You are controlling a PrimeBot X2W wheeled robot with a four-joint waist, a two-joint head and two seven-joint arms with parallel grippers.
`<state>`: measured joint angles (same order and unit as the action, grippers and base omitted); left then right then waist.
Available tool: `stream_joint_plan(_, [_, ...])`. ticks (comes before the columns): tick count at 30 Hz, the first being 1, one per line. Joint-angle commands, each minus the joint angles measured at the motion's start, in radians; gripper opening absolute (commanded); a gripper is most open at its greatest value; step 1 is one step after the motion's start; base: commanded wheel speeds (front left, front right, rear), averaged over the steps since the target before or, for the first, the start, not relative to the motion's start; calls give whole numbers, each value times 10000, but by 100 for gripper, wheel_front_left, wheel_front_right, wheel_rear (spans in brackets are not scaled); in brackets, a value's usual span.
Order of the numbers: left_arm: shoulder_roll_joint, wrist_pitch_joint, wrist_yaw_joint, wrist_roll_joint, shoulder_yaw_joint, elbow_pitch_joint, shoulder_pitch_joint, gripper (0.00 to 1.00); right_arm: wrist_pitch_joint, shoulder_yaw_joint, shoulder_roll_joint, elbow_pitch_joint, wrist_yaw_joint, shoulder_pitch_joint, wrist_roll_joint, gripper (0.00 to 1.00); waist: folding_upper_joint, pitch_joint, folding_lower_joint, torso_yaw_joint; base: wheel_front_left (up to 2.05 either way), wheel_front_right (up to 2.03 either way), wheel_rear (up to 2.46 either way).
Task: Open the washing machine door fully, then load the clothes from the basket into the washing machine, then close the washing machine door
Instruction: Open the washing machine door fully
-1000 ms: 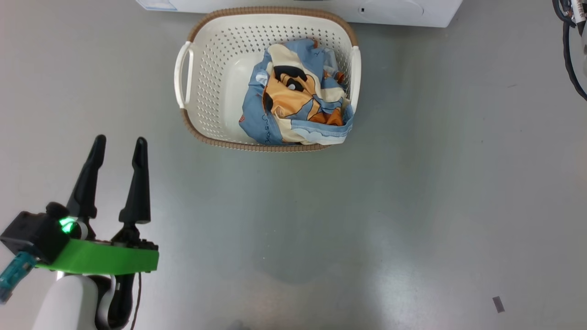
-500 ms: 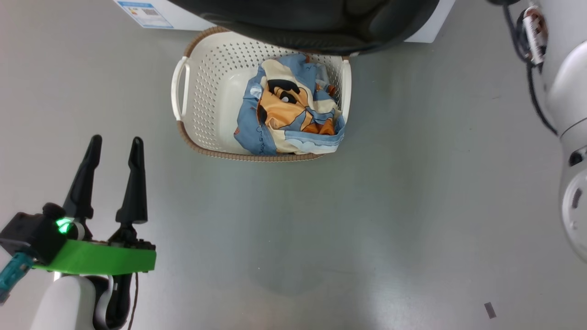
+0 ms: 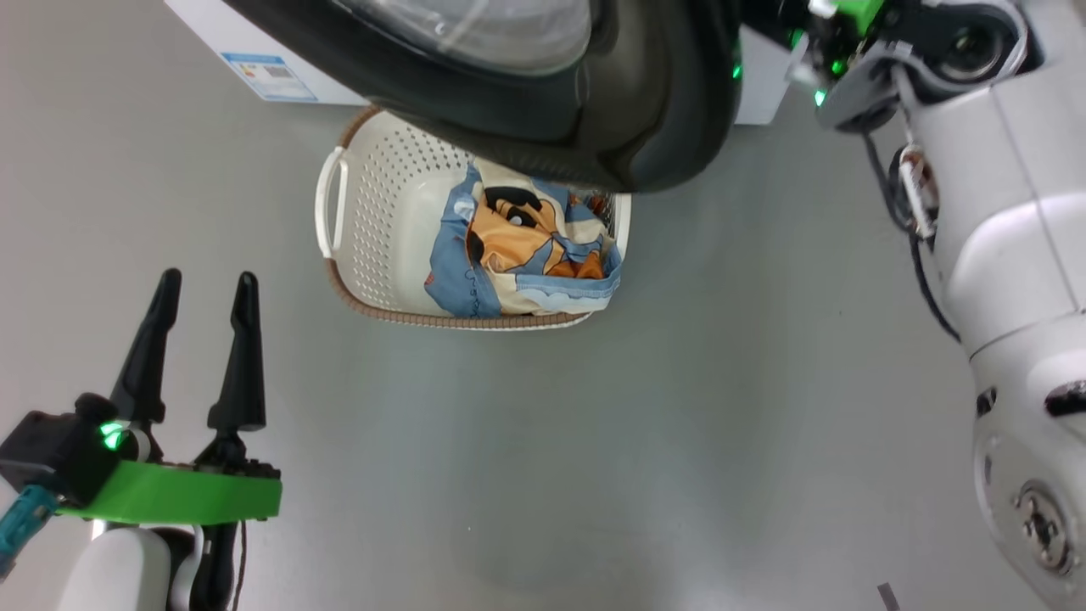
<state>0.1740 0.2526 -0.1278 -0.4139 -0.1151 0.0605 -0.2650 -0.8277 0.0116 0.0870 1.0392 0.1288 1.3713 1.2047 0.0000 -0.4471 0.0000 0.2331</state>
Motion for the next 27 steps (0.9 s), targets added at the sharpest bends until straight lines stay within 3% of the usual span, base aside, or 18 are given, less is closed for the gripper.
stream_joint_plan(1, [339, 92, -29, 106, 428, -254, 148, 100, -125, 176, -367, -330, 19, -173, 145, 0, 0, 136, 0, -25, 0, 0, 0])
stream_joint_plan(17, [291, 92, -29, 396, 605, -217, 587, 100, -907, 3438, -367, -2387, 19, -2827, 2999, 0, 0, 1090, 0, -128, 0, 0, 0])
stream_joint_plan(27, [266, 92, -29, 511, 714, -307, 773, 100, -521, 5676, -367, -3266, 19, -3770, 4501, 0, 0, 1491, 0, -89, 0, 0, 0])
